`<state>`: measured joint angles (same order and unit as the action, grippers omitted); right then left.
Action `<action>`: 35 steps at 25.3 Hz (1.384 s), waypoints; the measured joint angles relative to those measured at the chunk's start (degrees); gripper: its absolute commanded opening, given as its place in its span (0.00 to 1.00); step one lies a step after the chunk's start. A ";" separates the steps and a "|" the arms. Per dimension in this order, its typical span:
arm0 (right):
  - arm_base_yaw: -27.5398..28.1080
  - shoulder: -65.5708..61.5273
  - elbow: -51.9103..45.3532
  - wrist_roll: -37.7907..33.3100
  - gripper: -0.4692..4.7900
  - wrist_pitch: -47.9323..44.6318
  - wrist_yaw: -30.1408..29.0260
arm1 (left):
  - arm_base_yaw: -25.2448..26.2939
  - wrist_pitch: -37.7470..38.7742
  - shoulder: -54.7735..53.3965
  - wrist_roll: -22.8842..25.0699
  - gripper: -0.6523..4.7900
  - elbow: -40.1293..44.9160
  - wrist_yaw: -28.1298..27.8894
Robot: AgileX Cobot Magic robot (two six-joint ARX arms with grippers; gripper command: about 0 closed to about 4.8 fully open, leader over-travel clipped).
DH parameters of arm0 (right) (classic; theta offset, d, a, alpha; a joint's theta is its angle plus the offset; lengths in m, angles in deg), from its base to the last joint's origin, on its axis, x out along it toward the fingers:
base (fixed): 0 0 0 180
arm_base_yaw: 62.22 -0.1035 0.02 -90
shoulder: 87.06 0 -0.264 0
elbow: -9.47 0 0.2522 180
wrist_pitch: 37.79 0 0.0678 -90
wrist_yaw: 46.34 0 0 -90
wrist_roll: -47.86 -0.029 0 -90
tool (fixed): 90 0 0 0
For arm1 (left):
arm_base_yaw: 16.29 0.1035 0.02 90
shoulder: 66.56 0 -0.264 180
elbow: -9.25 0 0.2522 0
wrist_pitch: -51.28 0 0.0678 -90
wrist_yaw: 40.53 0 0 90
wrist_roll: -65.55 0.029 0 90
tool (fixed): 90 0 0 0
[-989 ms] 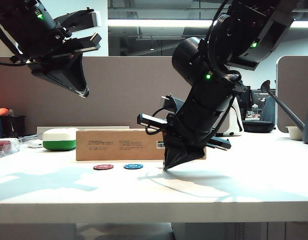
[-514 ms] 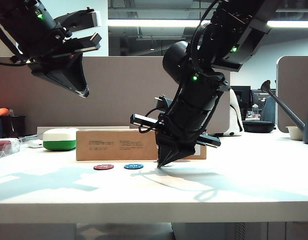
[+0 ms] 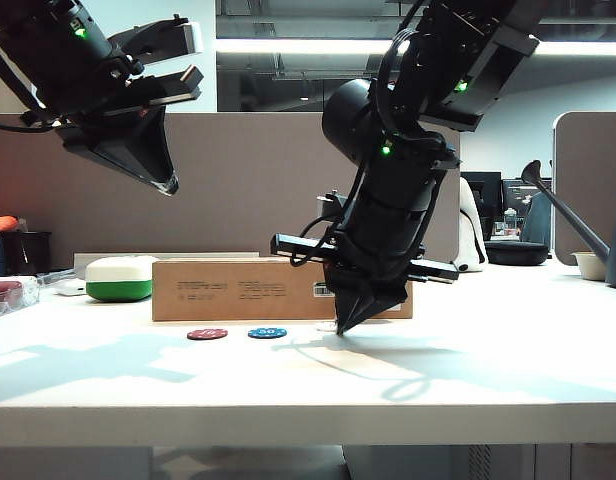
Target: Push the chip with the lowest value in the row forward next to the rectangular box.
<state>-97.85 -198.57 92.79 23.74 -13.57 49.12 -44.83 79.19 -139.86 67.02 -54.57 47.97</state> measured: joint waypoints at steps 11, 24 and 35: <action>0.22 -1.46 0.13 0.00 0.08 -3.98 -0.09 | 0.00 0.00 0.00 0.00 0.11 0.00 -0.02; 0.42 -2.75 0.20 0.00 0.08 -8.07 -0.07 | 0.00 0.02 0.00 0.00 0.11 0.00 0.00; 1.01 -0.07 -0.24 -0.04 0.08 -1.99 -2.21 | 0.00 0.00 0.00 0.00 0.11 0.00 -0.02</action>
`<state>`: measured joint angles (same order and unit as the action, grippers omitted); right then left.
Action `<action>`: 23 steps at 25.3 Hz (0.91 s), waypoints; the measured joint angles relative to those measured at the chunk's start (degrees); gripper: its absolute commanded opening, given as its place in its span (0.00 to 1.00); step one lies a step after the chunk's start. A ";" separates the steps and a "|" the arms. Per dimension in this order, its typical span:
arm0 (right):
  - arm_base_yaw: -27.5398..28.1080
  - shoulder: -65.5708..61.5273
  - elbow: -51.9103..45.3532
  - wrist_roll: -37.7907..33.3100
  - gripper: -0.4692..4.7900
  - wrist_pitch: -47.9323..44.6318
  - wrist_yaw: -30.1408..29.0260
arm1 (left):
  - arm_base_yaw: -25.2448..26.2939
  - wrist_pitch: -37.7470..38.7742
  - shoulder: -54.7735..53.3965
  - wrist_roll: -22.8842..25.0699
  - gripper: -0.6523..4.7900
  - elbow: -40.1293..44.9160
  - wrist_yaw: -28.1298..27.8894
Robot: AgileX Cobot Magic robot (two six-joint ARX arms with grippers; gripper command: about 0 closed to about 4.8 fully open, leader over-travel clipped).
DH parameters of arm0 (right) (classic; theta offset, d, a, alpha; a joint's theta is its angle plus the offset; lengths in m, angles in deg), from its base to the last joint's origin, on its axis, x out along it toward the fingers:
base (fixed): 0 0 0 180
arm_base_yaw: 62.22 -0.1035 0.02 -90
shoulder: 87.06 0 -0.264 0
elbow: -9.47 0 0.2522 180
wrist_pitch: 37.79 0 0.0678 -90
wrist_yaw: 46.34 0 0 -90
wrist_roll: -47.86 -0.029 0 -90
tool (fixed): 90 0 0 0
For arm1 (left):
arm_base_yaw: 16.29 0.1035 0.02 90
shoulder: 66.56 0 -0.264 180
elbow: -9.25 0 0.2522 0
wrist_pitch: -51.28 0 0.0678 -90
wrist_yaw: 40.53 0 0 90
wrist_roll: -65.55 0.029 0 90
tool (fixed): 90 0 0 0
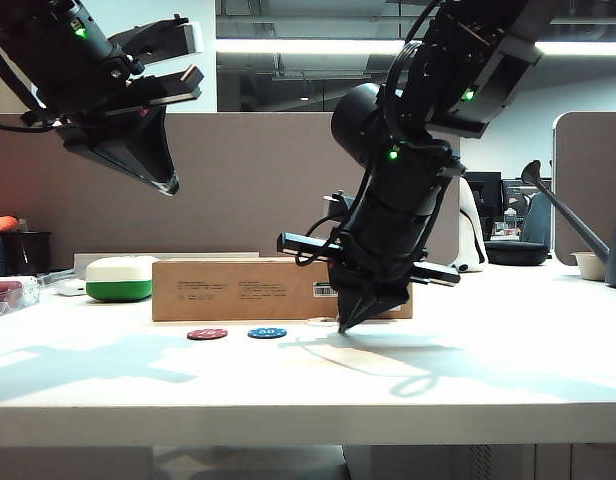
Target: Push the chip with the lowest value in the row forward next to the rectangular box.
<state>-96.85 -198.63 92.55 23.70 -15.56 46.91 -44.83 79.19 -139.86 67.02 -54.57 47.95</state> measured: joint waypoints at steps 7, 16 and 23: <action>0.02 4.66 -0.90 0.04 0.08 6.27 0.72 | 0.00 0.00 0.00 0.00 0.11 0.00 0.02; -0.55 15.12 -0.85 0.26 0.08 18.73 1.05 | 0.00 0.00 0.00 0.00 0.11 0.00 0.00; -7.26 25.59 -0.92 1.97 0.08 22.25 2.23 | 0.00 0.00 0.00 0.00 0.11 0.00 0.00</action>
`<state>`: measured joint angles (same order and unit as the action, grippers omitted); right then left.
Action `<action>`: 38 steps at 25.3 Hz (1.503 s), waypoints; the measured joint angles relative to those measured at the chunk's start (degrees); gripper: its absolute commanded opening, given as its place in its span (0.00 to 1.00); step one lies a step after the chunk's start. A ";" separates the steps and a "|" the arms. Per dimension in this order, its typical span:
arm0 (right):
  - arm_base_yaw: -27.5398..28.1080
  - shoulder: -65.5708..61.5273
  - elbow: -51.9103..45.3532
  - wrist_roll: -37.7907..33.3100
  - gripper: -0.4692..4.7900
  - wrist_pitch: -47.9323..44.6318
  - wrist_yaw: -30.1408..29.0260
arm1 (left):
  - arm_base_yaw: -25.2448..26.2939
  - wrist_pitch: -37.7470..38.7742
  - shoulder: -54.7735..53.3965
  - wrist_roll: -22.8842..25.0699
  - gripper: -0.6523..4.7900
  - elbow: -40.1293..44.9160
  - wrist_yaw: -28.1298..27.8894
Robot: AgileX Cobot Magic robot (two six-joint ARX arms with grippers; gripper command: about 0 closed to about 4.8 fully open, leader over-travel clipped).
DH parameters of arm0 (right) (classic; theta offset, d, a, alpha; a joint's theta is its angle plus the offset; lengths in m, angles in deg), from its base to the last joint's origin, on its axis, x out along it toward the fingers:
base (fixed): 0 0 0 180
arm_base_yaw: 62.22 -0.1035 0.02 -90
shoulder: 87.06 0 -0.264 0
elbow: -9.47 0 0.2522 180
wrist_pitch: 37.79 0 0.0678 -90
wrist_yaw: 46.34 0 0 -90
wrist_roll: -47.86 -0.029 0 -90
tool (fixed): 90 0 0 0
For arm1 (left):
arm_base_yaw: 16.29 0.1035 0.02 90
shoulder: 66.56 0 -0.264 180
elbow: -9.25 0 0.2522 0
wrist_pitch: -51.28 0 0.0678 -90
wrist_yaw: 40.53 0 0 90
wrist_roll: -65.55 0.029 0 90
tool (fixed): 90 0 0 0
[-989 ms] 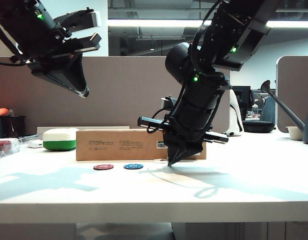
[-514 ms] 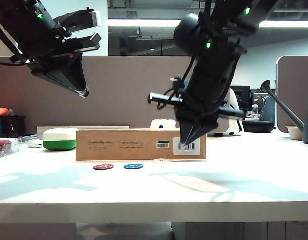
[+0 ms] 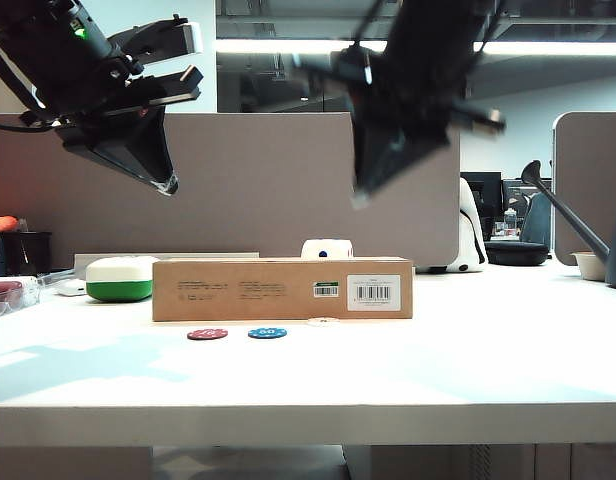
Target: Push the chip with the lowest value in the row forward next to the rectangular box.
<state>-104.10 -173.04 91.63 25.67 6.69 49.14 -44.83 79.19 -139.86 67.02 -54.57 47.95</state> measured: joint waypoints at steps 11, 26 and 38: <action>-10.71 8.96 0.00 0.72 0.08 0.96 8.57 | 0.00 0.15 1.44 0.00 0.11 0.00 0.02; -30.03 20.24 -0.15 1.11 0.08 7.21 37.27 | 11.39 0.07 19.67 0.00 0.11 -0.02 0.44; -31.04 21.05 -0.83 1.14 0.08 6.84 49.11 | 26.36 0.07 30.91 0.00 0.11 -0.02 -0.02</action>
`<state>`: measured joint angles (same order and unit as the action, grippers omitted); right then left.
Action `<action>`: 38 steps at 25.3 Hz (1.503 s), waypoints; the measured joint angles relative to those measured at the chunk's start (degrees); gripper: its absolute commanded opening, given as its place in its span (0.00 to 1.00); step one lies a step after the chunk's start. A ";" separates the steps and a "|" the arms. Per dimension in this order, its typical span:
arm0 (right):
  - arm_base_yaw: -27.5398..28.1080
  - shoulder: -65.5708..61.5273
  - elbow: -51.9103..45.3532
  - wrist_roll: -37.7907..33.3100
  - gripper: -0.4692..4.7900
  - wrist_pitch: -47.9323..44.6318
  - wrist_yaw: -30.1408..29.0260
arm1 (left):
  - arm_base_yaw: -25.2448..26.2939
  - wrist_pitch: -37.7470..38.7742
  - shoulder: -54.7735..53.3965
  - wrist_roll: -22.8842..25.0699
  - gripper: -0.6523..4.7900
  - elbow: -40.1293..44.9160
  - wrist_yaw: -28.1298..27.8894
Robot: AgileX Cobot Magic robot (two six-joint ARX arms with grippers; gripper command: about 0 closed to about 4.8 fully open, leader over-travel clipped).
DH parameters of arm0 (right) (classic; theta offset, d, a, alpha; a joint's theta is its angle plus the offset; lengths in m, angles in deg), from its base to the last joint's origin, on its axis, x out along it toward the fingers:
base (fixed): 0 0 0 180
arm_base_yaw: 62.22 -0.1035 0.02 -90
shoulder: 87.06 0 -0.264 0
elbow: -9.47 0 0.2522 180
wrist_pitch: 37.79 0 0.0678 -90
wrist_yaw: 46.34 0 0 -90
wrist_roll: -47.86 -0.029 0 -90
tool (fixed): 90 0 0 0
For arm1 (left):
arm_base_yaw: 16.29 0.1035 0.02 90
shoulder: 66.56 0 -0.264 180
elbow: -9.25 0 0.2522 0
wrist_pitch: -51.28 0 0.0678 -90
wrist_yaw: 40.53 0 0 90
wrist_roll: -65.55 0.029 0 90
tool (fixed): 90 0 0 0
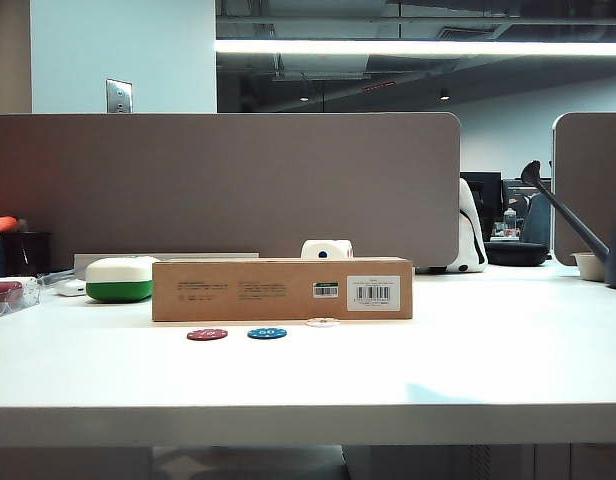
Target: Push the chip with the lowest value in the row forward next to the rectangular box.
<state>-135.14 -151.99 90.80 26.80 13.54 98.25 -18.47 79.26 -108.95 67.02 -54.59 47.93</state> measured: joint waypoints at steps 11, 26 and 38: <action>-0.02 0.00 0.00 0.00 0.08 -0.02 -0.15 | 0.39 0.11 6.27 -0.02 0.11 0.00 0.17; -0.02 -0.02 0.00 0.00 0.08 -0.02 -0.15 | 2.34 3.67 26.43 1.51 0.11 17.35 7.43; 0.00 -0.02 0.00 0.00 0.08 0.00 -0.15 | 3.48 -5.49 42.10 -1.73 0.11 41.31 7.56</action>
<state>-135.14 -152.01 90.80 26.80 13.54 98.10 -14.99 73.77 -66.86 65.29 -13.28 55.49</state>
